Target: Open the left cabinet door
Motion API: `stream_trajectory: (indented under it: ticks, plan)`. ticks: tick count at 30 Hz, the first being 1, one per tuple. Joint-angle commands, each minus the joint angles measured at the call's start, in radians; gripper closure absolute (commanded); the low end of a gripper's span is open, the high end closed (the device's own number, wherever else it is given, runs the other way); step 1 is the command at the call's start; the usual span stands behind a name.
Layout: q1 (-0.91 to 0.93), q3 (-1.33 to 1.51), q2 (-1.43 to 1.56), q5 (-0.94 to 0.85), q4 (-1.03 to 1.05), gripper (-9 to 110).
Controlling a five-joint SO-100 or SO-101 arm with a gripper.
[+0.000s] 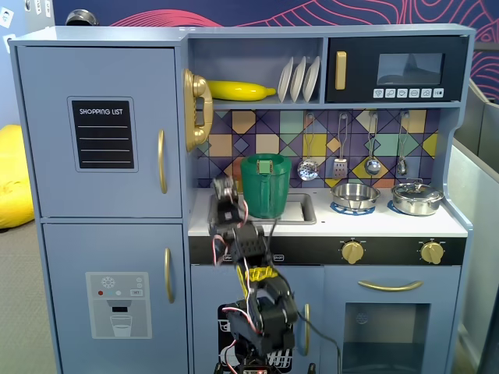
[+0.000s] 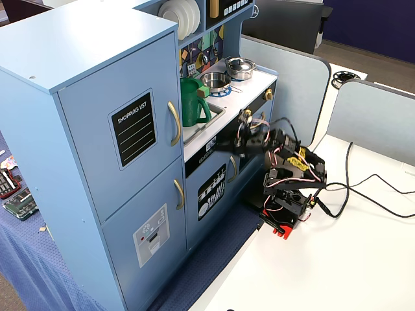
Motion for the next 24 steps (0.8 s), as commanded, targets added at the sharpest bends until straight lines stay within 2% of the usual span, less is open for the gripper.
stream_trajectory:
  ticks: [1,9,14,24]
  plan:
    - [-0.081,-0.242,-0.123,0.034,-0.107,93]
    - [-0.124,-0.348,-0.276,0.064,-0.275,82]
    - [-0.16,-0.368,-0.328,0.008,-0.325,83]
    - [-0.202,-0.494,-0.468,0.006,-0.383,75]
